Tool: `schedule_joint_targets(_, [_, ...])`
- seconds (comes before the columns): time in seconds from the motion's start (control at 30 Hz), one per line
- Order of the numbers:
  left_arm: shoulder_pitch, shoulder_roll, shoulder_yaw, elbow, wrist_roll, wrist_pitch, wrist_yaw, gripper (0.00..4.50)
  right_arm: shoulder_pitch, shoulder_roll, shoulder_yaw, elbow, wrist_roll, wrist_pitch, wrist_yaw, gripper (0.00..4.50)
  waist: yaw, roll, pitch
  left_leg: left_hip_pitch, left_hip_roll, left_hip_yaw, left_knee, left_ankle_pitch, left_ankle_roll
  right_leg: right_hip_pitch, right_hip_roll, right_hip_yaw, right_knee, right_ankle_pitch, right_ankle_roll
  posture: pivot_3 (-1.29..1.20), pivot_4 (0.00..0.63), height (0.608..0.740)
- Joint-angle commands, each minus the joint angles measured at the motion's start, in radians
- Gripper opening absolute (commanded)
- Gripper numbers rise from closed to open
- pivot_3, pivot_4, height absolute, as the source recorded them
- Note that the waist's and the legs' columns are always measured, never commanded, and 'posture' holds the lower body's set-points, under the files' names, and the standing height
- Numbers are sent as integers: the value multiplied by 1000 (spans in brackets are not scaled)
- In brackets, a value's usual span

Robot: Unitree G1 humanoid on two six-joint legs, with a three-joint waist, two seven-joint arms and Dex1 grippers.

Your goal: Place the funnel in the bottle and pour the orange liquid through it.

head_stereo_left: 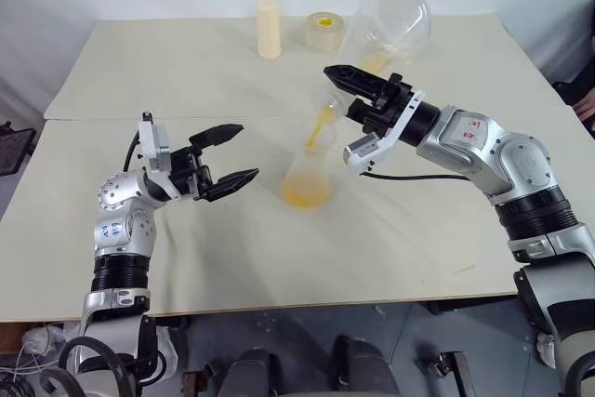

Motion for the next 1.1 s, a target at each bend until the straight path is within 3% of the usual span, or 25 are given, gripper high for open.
schedule_joint_targets(0.03, [1, -7, 6, -16, -21, 2, 2, 4500, -39, -24, -7, -16, 2, -9, -24, 2446, 0, 0, 0, 0, 0, 0, 0, 0, 0, 0, 0, 0, 0, 0, 0, 0, 150, 740])
schedule_joint_targets(1.1, [0, -17, -1, -33, -20, 37, -5, 4500, -83, -45, 29, -20, -68, -49, -86, 2446, -1, 0, 0, 0, 0, 0, 0, 0, 0, 0, 0, 0, 1, 0, 0, 0, 150, 740])
